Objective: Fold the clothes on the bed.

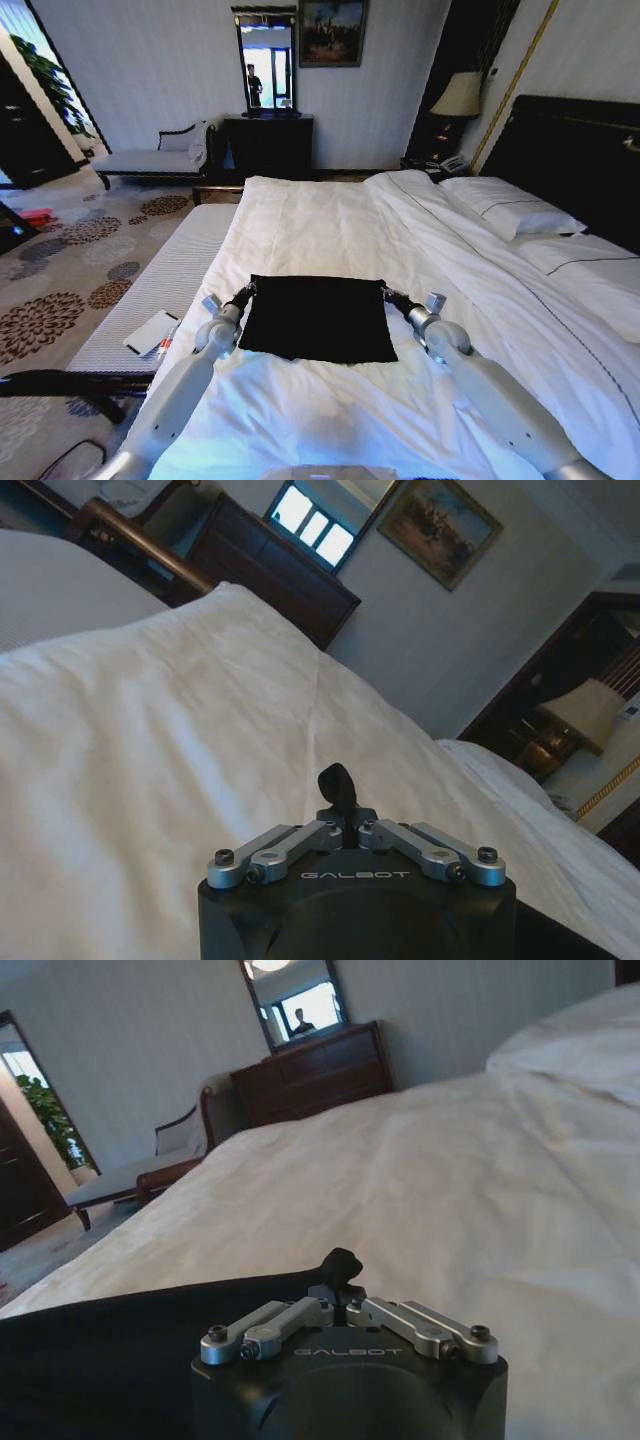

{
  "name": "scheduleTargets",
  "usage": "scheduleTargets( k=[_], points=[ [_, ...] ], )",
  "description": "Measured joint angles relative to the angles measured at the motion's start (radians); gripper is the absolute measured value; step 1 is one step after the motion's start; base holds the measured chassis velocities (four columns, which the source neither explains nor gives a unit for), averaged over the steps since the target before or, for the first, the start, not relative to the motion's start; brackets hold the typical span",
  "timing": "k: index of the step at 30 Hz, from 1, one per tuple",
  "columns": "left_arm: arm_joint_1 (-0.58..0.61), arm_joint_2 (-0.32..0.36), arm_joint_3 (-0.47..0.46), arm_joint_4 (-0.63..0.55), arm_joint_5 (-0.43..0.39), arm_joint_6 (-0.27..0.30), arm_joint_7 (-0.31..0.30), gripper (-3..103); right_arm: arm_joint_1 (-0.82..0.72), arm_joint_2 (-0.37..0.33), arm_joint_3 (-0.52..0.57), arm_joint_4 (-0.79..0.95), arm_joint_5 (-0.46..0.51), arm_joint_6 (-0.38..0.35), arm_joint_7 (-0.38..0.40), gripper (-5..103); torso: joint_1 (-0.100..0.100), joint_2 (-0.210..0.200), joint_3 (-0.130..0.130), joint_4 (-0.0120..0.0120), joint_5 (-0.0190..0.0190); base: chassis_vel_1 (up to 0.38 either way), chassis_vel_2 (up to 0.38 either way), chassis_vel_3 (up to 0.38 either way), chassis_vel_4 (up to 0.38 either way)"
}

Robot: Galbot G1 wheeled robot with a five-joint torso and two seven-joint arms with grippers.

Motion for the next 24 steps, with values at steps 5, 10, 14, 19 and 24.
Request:
scheduleTargets(
  k=[5,10,14,19,24],
  points=[
    [0.061,0.019,-0.026,-0.062,0.01,-0.006,0.013,2,-0.057,-0.008,0.039,0.045,-0.026,0.008,-0.009,1,0.0,0.0,0.0,-0.0001,0.0,0.0,0.0,0.0,0.0],
    [0.111,0.041,-0.044,-0.112,0.018,-0.012,0.023,2,-0.14,-0.007,0.085,0.09,-0.051,0.011,-0.016,1,0.0,0.0,0.0,-0.0006,0.0,0.0,0.0,0.0,0.0],
    [0.144,0.055,-0.053,-0.136,0.03,-0.018,0.031,2,-0.192,-0.006,0.106,0.117,-0.074,0.013,-0.022,1,0.0,0.0,0.0,0.0,0.0,0.0,0.0,0.0,0.0],
    [0.197,0.066,-0.056,-0.169,0.06,-0.031,0.037,2,-0.307,-0.003,0.15,0.168,-0.107,0.017,-0.032,1,0.0,0.0,0.0,-0.0002,0.0001,0.0,0.0,0.0,0.0],
    [0.229,0.067,-0.052,-0.182,0.082,-0.041,0.037,2,-0.378,-0.005,0.19,0.202,-0.124,0.02,-0.042,1,0.0,0.0,0.0,-0.0002,0.0,0.0,0.0,0.0,0.0]
  ],
)
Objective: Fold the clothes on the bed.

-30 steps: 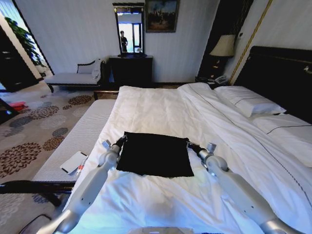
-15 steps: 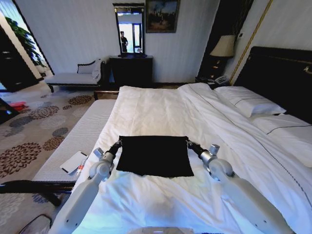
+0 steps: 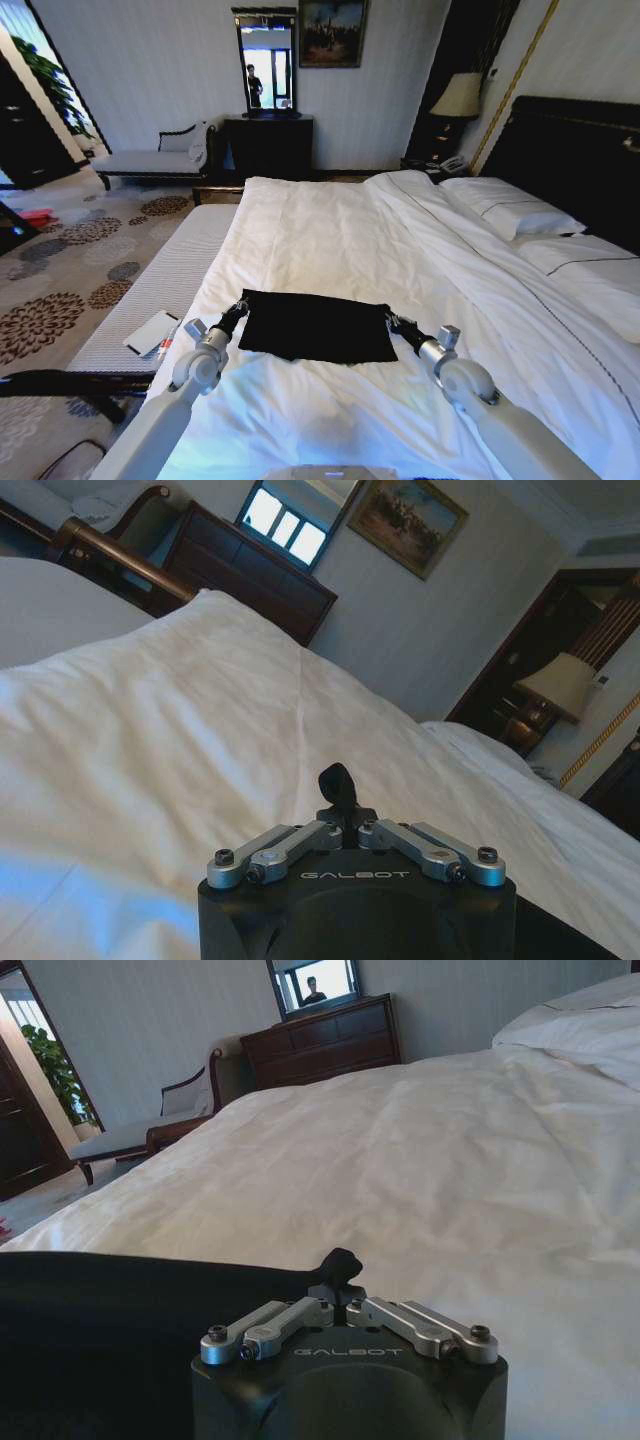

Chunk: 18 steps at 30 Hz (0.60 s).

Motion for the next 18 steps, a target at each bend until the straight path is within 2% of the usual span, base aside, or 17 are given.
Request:
scheduleTargets(
  k=[18],
  points=[
    [0.083,-0.015,-0.003,-0.011,0.056,-0.026,0.005,2,-0.087,0.014,0.016,0.009,-0.073,0.02,-0.026,1,0.0,0.0,0.0,0.0,0.0001,0.0,0.0,0.0,0.0]
  ],
)
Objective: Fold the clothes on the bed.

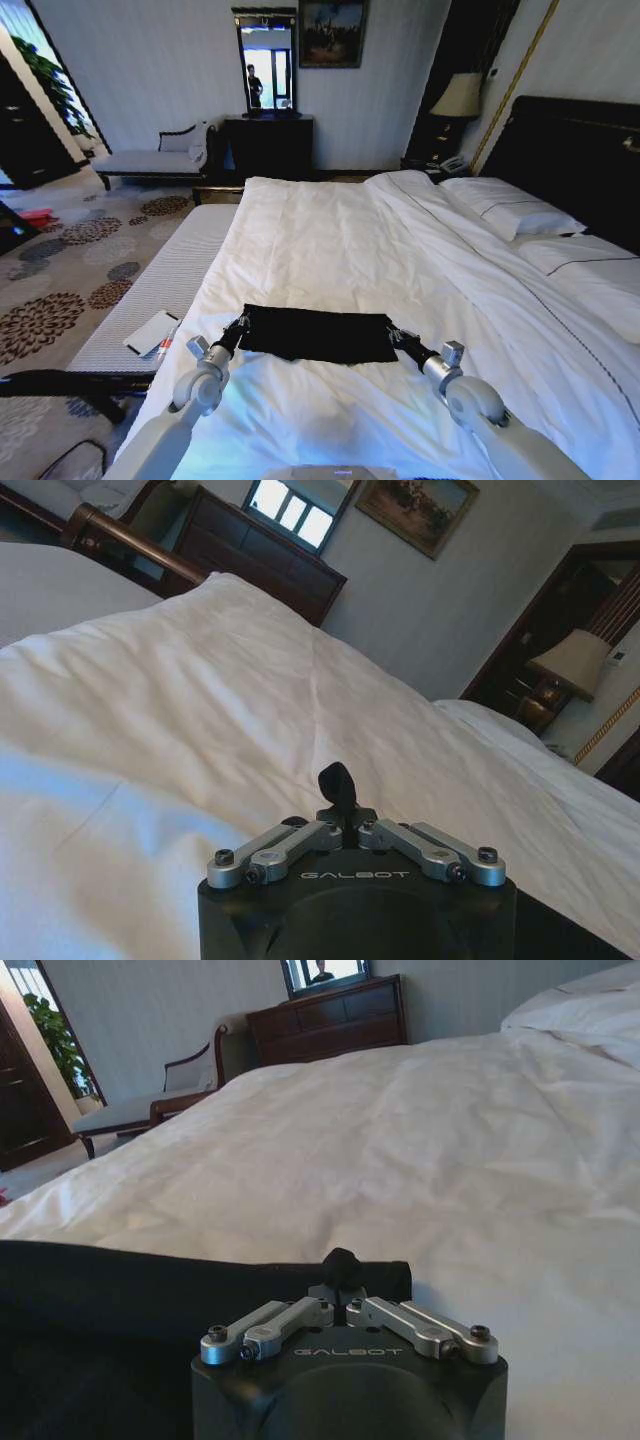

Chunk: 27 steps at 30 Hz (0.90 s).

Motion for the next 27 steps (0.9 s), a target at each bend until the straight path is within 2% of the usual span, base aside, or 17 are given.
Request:
scheduleTargets(
  k=[15,17,18,19,20,23,25,26,27],
  points=[
    [0.058,0.008,0.001,-0.01,0.054,0.01,-0.003,0,-0.027,0.004,0.002,-0.006,-0.02,0.004,-0.003,1,0.0,0.0,0.0,0.0,0.0,0.0,0.0,0.0,0.0],
    [0.069,0.012,0.003,-0.015,0.089,0.017,-0.01,11,-0.035,0.005,0.004,-0.004,-0.028,0.004,-0.003,1,0.0,0.0,0.0,0.0,0.0001,0.0,0.0,0.0,0.0],
    [0.08,0.017,0.005,-0.021,0.119,0.018,-0.01,11,-0.041,0.005,0.005,-0.001,-0.033,0.003,-0.003,-1,0.0,0.0,0.0,0.0,0.0,0.0,0.0,0.0,0.0],
    [0.092,0.021,0.005,-0.03,0.14,0.019,-0.009,16,-0.047,0.005,0.007,0.004,-0.036,0.001,-0.002,5,0.0,0.0,0.0,0.0,0.0,0.0,0.0,0.0,0.0],
    [0.092,0.021,0.005,-0.03,0.14,0.019,-0.009,16,-0.047,0.005,0.007,0.004,-0.036,0.001,-0.002,5,0.0,0.0,0.0,0.0,0.0,0.0,0.0,0.0,0.0],
    [0.117,0.028,-0.011,-0.073,0.175,0.018,-0.009,32,-0.069,0.005,0.023,0.032,-0.035,-0.004,0.011,21,0.0,0.0,0.0,0.0001,0.0,0.0,0.0,0.0,0.0],
    [0.119,0.028,-0.014,-0.077,0.177,0.018,-0.009,32,-0.072,0.005,0.025,0.035,-0.035,-0.004,0.013,21,0.0,0.0,0.0,0.0001,-0.0001,0.0,0.0,0.0,0.0],
    [0.127,0.031,-0.026,-0.099,0.189,0.017,-0.011,38,-0.089,0.005,0.035,0.05,-0.034,-0.005,0.019,27,0.0,0.0,0.0,0.0,-0.0001,0.0,0.0,0.0,0.0],
    [0.137,0.036,-0.042,-0.124,0.211,0.015,-0.011,49,-0.114,0.007,0.049,0.069,-0.037,-0.007,0.023,32,0.0,0.0,0.0,0.0,-0.0001,0.0,0.0,0.0,0.0]
  ],
)
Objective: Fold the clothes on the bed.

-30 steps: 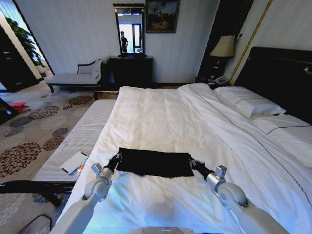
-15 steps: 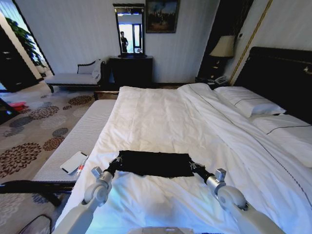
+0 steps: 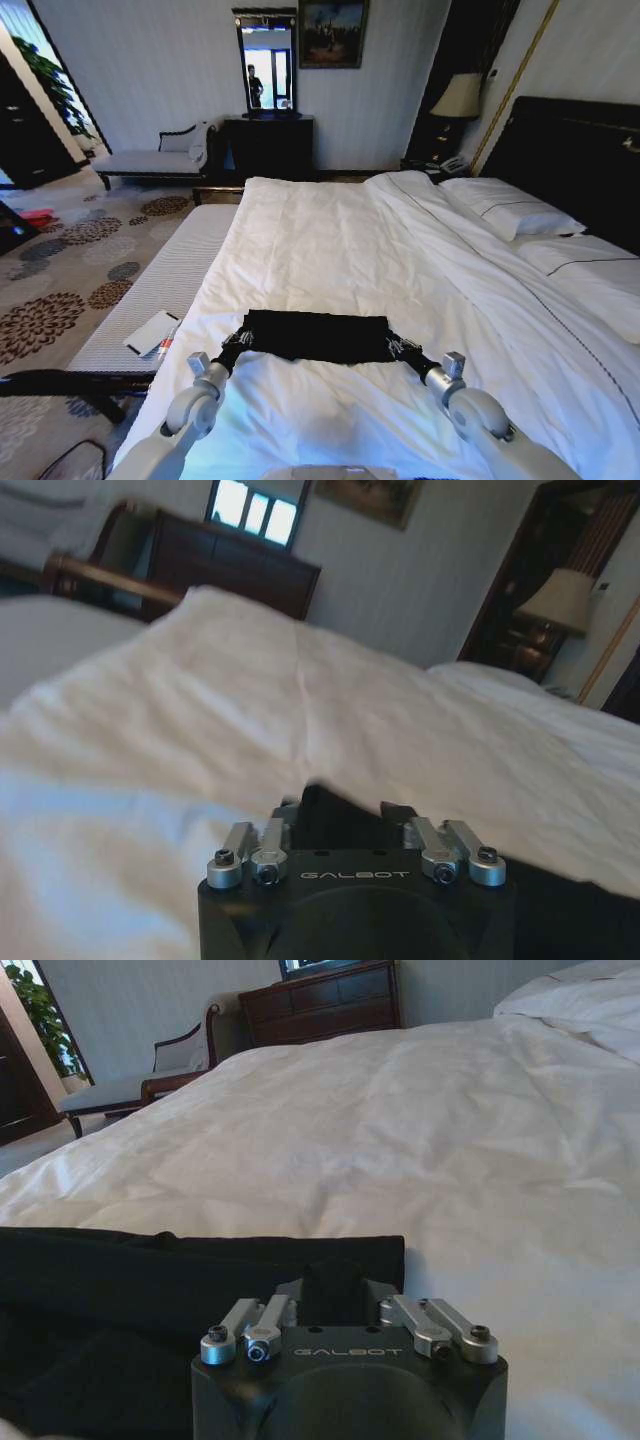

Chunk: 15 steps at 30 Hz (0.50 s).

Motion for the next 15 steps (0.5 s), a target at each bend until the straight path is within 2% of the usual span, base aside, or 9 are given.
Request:
scheduleTargets(
  k=[1,3,6,8,10,11,12,14,15],
  points=[
    [0.007,0.003,-0.008,-0.012,0.015,-0.004,0.0,55,-0.016,0.005,0.009,0.01,-0.008,0.0,0.001,38,0.0,0.0,0.0,-0.0002,0.0,0.0,0.0,0.0,0.0],
    [0.012,0.005,-0.013,-0.018,0.023,-0.006,0.001,55,-0.024,0.008,0.013,0.014,-0.012,0.0,0.001,38,0.0,0.0,0.0,-0.0003,0.0002,0.0,0.0,0.0,0.0],
    [0.057,0.01,-0.058,-0.06,0.051,-0.015,0.003,71,-0.053,0.018,0.041,0.038,-0.021,0.0,0.008,54,0.0,0.0,0.0,-0.0003,0.0,0.0,0.0,0.0,0.0],
    [0.072,0.009,-0.075,-0.073,0.053,-0.016,0.003,71,-0.047,0.016,0.047,0.042,-0.019,0.0,0.011,60,0.0,0.0,0.0,-0.0003,-0.0001,0.0,0.0,0.0,0.0],
    [0.098,0.005,-0.114,-0.096,0.06,-0.025,0.003,82,-0.011,-0.001,0.054,0.045,-0.011,0.0,0.017,71,0.0,0.0,0.0,0.0,0.0001,0.0,0.0,0.0,0.0],
    [0.108,0.005,-0.131,-0.103,0.065,-0.031,0.001,88,0.017,-0.014,0.052,0.044,-0.003,0.0,0.019,71,0.0,0.0,0.0,0.0002,0.0,0.0,0.0,0.0,0.0],
    [0.118,0.006,-0.15,-0.109,0.069,-0.039,-0.001,88,0.047,-0.029,0.046,0.039,0.006,0.0,0.022,77,0.0,0.0,0.0,0.0001,0.0,0.0,0.0,0.0,0.0],
    [0.121,0.007,-0.156,-0.11,0.07,-0.04,-0.001,93,0.057,-0.034,0.043,0.036,0.01,0.0,0.023,77,0.0,0.0,0.0,0.0002,0.0,0.0,0.0,0.0,0.0],
    [0.134,0.014,-0.179,-0.113,0.083,-0.049,-0.011,97,0.123,-0.067,0.019,0.014,0.022,0.0,0.024,88,0.0,0.0,0.0,0.0005,0.0003,0.0,0.0,0.0,0.0]
  ],
)
